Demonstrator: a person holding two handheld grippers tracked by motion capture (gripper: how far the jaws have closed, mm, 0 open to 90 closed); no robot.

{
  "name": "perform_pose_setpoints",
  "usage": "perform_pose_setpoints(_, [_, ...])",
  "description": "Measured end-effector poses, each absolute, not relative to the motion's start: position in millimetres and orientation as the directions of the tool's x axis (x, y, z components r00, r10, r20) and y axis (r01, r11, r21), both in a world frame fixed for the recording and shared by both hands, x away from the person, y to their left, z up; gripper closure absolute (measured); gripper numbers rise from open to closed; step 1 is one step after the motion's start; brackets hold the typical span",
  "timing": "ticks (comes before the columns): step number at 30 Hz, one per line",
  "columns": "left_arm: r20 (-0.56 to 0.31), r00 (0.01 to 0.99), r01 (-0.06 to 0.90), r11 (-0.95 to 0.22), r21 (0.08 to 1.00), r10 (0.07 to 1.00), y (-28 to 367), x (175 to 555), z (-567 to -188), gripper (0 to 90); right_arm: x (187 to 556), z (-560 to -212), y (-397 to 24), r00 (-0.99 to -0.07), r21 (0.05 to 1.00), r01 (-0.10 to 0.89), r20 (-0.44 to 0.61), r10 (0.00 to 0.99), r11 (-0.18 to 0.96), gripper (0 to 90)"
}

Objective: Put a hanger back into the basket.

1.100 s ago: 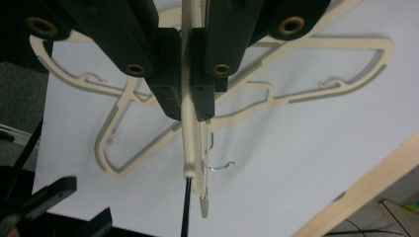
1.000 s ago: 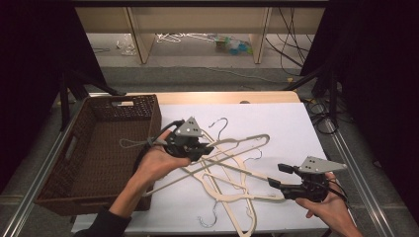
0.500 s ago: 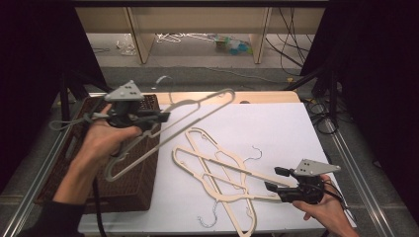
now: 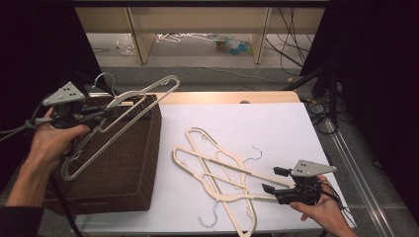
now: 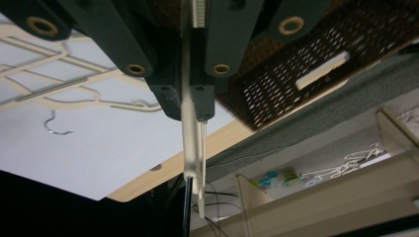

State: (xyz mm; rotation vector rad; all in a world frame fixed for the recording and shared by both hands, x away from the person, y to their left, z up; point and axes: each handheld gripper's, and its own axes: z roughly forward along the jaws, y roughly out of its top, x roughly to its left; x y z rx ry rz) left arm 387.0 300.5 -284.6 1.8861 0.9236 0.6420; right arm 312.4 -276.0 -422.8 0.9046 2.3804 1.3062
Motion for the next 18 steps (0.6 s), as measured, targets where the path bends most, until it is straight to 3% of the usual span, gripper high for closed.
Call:
perform_pose_setpoints(9, [0.004,0.519,0.394,-0.243,0.887,0.855,344,383,-325,85.5,313,-425,-275,-0.772,0.826,0.396,0.063,0.633,0.401,29.6])
perform_pose_setpoints(18, [-0.029,0.501,0.420,-0.214,0.882,0.865,361,376,-343,85.5,313,-427,-274,-0.775,0.824,0.396,0.064,0.629,0.404,29.6])
